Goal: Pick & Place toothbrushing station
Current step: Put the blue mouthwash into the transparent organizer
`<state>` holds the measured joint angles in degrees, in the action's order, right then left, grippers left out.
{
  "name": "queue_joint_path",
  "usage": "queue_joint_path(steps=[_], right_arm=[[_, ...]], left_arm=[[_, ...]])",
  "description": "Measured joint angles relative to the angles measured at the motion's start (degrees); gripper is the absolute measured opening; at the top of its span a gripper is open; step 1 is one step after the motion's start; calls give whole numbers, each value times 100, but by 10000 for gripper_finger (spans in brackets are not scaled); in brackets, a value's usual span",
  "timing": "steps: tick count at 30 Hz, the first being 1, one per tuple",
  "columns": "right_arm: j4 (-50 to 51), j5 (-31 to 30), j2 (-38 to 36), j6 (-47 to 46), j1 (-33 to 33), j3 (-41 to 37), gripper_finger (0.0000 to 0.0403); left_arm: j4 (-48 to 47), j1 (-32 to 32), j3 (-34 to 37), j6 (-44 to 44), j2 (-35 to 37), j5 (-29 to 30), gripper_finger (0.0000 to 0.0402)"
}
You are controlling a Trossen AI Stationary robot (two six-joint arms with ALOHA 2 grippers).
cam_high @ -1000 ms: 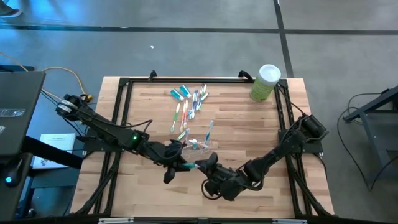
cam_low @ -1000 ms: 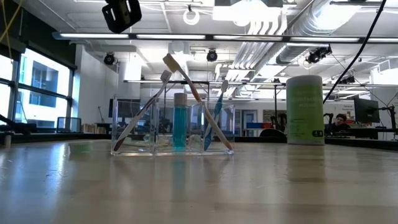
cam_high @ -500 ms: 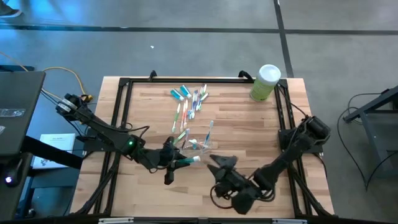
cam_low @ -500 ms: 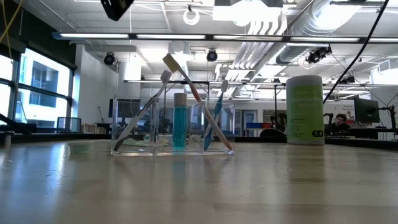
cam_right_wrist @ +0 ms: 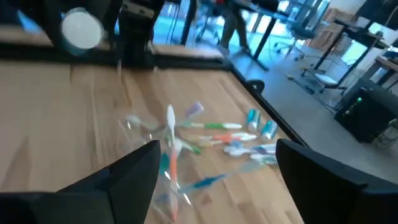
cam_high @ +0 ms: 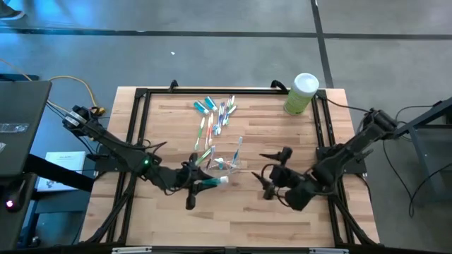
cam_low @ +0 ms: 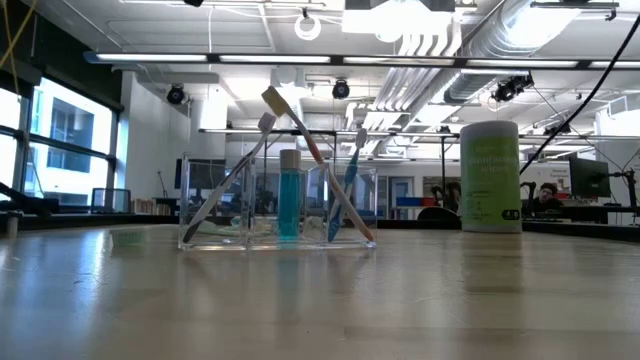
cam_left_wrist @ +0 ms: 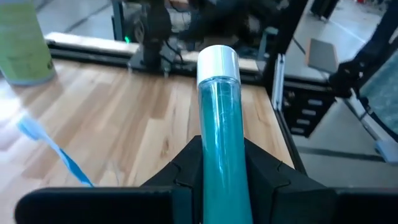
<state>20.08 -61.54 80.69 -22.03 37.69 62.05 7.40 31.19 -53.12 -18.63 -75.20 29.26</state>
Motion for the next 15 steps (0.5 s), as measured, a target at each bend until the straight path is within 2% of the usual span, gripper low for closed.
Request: queue_joint_path(steps=[2,4,6,8,11,15], right_arm=[[-1493,183,-22,620,-116,-477,310],[-3156,626,-6,1389,-231,-957,309],[-4982,1449,77,2161,-383,-1353,308],[-6313,2183,109,2796,-495,-1685,307],[-7326,2659,107,3185,-666,-1883,308],[-7328,2910,111,3149,-914,-1907,307]], left_arm=[[190,-62,0,186,0,10,69],[425,-114,-1,392,0,7,69],[628,-170,-2,577,-17,8,69],[766,-216,-2,695,-31,4,69],[940,-267,-6,779,-58,6,69],[1184,-307,-8,967,-108,8,69]])
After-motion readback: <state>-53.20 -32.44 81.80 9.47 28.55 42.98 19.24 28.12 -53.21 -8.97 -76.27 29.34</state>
